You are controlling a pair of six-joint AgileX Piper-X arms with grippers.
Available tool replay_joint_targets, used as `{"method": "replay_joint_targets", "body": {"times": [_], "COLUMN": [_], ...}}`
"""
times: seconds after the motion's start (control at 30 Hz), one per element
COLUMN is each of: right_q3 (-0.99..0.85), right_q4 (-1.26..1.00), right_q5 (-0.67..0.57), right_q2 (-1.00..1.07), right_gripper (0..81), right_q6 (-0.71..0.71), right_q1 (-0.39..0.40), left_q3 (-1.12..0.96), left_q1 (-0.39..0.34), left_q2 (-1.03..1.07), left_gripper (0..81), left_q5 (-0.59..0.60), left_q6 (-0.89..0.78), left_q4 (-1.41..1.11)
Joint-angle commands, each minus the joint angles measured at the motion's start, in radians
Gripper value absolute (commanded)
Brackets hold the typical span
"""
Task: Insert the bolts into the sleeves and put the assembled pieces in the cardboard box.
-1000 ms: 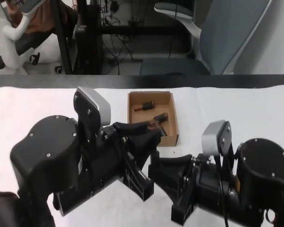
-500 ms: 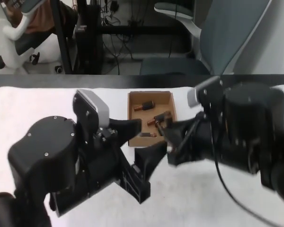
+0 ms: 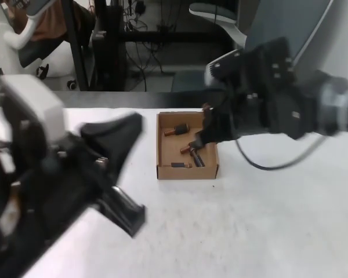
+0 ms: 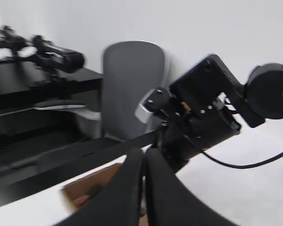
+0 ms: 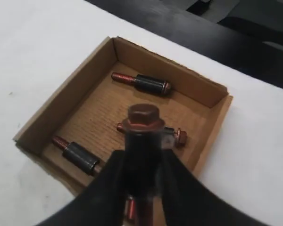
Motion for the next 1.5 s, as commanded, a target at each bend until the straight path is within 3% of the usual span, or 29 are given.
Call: {"method": "replay_joint_targets", "body": {"times": [0.0, 0.23, 0.27, 0.33, 0.4, 0.53, 0.63, 0.7, 0.83, 0.97, 1.1, 1.23, 1.33, 1.47], "right_q3": [-0.096, -0.305, -0.33, -0.354, -0.355, -0.352, -0.34, -0.326, -0.262, -0.164, -0.004, 0.208, 0.375, 0.574], "right_q4": [0.014, 0.136, 0.159, 0.179, 0.159, 0.139, 0.128, 0.109, 0.024, -0.006, -0.121, -0.261, -0.296, -0.326], "right_q5": [-0.002, 0.024, 0.023, 0.016, 0.016, 0.029, -0.018, -0.022, -0.019, 0.006, 0.016, 0.061, 0.115, 0.172], "right_q2": [0.099, 0.279, 0.294, 0.3, 0.284, 0.2, 0.106, 0.027, -0.139, -0.303, -0.486, -0.7, -0.856, -1.048], "right_gripper": [0.6, 1.8, 8.0, 32.1, 70.0, 70.0, 59.2, 58.8, 58.8, 58.8, 58.8, 58.8, 58.8, 55.4], "right_q6": [-0.021, -0.023, -0.022, -0.022, -0.013, -0.014, -0.039, -0.042, -0.061, -0.061, -0.064, -0.068, -0.036, 0.092], "right_q1": [-0.003, -0.003, -0.003, -0.003, -0.003, -0.001, 0.003, 0.003, -0.019, -0.083, -0.153, -0.179, -0.173, -0.163], "left_q3": [-0.003, -0.003, -0.003, -0.003, -0.003, -0.003, -0.003, -0.003, -0.003, -0.003, -0.003, -0.002, 0.01, 0.095], "left_q1": [0.0, 0.0, 0.0, 0.0, 0.0, 0.0, 0.026, 0.077, 0.259, 0.493, 0.74, 0.931, 1.026, 1.043], "left_q2": [-0.095, -0.197, -0.197, -0.197, -0.197, -0.197, -0.197, -0.197, -0.206, -0.21, -0.209, -0.206, -0.207, -0.207], "left_gripper": [1.7, 1.7, 1.7, 1.7, 1.7, 1.7, 1.7, 1.7, 1.7, 1.7, 1.7, 1.7, 1.7, 1.7], "left_q5": [-0.169, -0.315, -0.329, -0.35, -0.374, -0.431, -0.427, -0.422, -0.218, -0.014, 0.228, 0.375, 0.479, 0.534], "left_q6": [0.098, 0.118, 0.106, 0.07, 0.038, 0.022, 0.028, 0.048, 0.06, 0.086, 0.128, 0.093, 0.002, -0.105], "left_q4": [0.132, 0.443, 0.47, 0.494, 0.493, 0.49, 0.469, 0.459, 0.411, 0.38, 0.373, 0.373, 0.371, 0.324]}}
